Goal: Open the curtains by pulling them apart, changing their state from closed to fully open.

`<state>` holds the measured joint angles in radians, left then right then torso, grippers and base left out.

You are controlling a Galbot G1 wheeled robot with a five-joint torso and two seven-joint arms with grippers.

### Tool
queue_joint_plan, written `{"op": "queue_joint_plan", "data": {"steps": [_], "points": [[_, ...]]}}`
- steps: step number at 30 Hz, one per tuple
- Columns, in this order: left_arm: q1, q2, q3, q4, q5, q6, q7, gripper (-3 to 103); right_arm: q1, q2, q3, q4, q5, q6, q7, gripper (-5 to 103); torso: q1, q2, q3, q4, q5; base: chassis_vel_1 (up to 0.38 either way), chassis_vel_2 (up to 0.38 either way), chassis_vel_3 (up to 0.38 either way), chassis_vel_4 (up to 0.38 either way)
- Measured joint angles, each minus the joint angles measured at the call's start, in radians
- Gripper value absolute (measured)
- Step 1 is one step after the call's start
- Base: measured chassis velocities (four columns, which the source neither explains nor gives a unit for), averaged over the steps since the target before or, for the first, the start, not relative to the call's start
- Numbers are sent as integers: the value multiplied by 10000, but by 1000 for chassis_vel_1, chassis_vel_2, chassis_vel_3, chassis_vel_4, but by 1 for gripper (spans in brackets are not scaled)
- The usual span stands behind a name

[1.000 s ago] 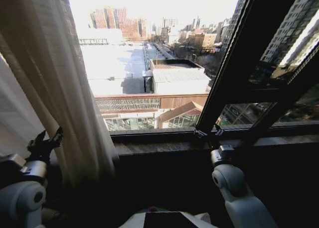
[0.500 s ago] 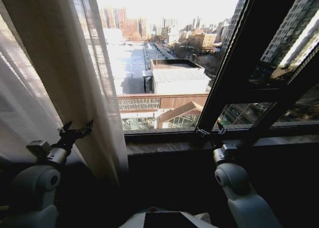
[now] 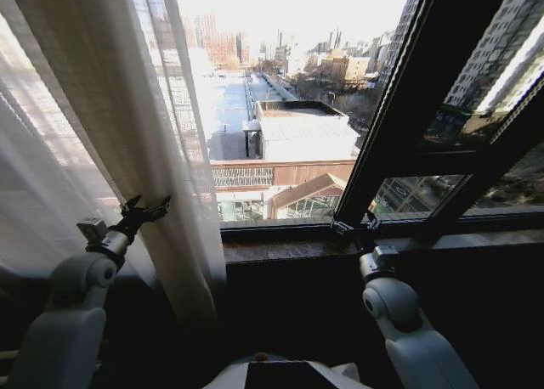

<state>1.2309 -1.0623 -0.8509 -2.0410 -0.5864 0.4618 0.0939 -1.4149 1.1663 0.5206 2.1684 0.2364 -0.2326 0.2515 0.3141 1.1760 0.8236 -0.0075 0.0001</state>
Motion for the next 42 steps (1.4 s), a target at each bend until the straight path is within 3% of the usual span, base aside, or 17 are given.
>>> {"op": "queue_joint_plan", "data": {"steps": [3,4,6,10,14,16,18,24,31,33,36,38,40,42], "points": [[-27,-42,-48,16,20,-2,-82,85,22,77,-87,-3,-53,-6,10,100,0,0,0,0,0,0,0,0,0],[-76,-50,-112,25,23,-2,-155,74,57,114,-176,-6,-94,-12,18,100,-1,1,-1,-1,1,0,0,0,0],[-103,-45,-153,25,24,5,-194,74,72,121,-239,-7,-117,-16,18,100,-1,0,-1,0,0,0,0,0,0],[-106,-19,-262,20,9,36,-303,52,88,209,-380,-30,-239,-25,20,100,0,0,0,-1,0,0,0,0,0],[7,-32,-334,16,16,37,-314,46,70,295,-420,-31,-305,-25,21,100,0,0,0,-1,0,0,0,0,0],[124,-40,-425,-37,17,40,-315,30,35,368,-428,3,-348,-26,22,100,-1,1,-1,-1,1,0,0,0,0],[147,-40,-454,-51,14,41,-314,30,28,378,-428,13,-349,-25,22,100,-2,1,-1,-1,1,0,0,0,0],[243,-39,-618,-114,-63,40,-300,4,13,379,-380,87,-354,-25,27,100,-1,0,-1,-1,1,0,0,0,0],[259,-58,-767,-133,-225,37,-499,0,12,372,-364,117,-354,-25,28,100,-1,1,-1,-1,1,0,0,0,0],[224,-93,-814,-149,-404,37,-942,0,13,372,-364,117,-355,-25,28,100,-1,0,-1,-1,0,0,0,0,0],[11,-163,-1051,-101,-858,96,-2474,0,12,370,-362,116,-354,-22,28,100,-1,1,-1,-3,2,0,0,0,0],[-30,-171,-1109,-66,-909,115,-2806,0,12,370,-362,115,-354,-22,28,100,-1,1,-1,-3,2,0,0,0,0],[-186,-183,-1388,118,-1145,219,-4148,0,13,360,-363,113,-348,-20,27,100,-2,0,-1,-2,2,0,0,0,0],[-224,-181,-1479,190,-1177,227,-4481,0,17,356,-363,109,-347,-20,27,100,-1,1,-1,-2,2,0,0,0,0]]}}
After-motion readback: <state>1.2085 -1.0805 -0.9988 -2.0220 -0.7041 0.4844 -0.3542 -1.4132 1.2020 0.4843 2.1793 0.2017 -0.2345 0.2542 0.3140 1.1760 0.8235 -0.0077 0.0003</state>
